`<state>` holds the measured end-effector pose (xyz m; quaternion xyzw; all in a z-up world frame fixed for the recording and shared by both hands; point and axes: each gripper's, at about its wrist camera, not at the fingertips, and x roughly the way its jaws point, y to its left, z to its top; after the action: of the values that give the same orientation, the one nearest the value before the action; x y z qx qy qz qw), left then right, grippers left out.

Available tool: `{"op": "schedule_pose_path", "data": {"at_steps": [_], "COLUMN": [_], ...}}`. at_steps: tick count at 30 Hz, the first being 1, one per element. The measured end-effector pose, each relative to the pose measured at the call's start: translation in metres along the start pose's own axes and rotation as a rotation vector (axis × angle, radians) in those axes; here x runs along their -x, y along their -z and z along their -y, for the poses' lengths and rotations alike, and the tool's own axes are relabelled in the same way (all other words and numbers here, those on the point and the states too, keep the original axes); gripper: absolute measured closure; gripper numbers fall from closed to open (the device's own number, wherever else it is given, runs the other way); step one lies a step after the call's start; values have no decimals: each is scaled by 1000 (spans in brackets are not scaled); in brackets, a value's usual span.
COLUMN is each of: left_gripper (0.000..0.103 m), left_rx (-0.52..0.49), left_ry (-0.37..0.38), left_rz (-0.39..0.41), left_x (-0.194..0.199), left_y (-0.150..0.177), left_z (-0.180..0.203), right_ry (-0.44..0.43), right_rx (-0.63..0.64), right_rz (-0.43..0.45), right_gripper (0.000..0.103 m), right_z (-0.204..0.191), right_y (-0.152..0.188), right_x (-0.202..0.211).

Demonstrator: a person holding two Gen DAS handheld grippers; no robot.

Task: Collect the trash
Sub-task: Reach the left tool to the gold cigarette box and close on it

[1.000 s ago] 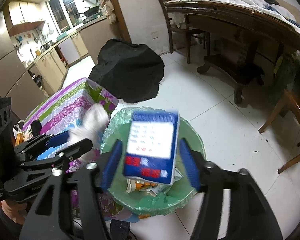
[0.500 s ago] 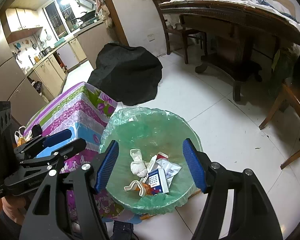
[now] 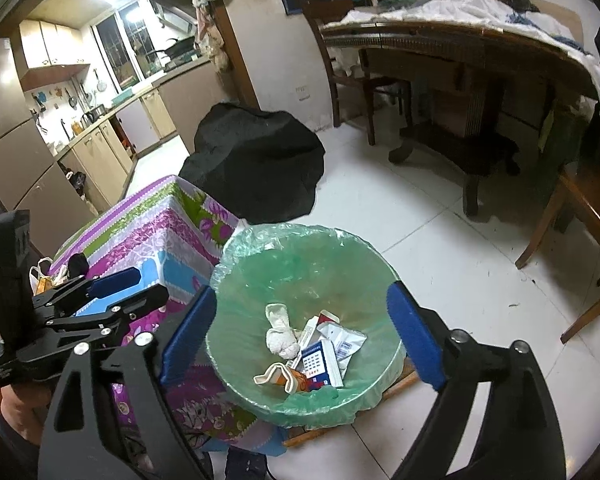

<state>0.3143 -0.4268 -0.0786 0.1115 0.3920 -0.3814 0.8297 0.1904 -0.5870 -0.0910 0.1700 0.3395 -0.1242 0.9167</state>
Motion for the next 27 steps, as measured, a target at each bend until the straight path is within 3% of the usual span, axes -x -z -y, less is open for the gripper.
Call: {"op": "schedule_pose_path", "data": {"at_steps": [7,12,16,23,27], "left_gripper": [40,40,39,36,28], "left_rx": [-18,-28,7,241,247], "left_ry": [-14,-105,-240,-479,-534], "left_rz": [19,52,93,116,100], "left_x": [26,68,115,200,215], "left_y": [25,62,94,150,170], "left_z": [-28,-79,-145,-310,-369], "right_ry": [-74,-139,-187,-250,-270], "right_rx": [33,80,99,119,127], "right_rz": [74,89,66,-13,-36], "right_gripper": [14,13,12,12,12], "right_z": [-35,-69,-91,-125,-141], "right_y": [22,47,68,96,102], "right_x": [21,24,17,-5,-13]}}
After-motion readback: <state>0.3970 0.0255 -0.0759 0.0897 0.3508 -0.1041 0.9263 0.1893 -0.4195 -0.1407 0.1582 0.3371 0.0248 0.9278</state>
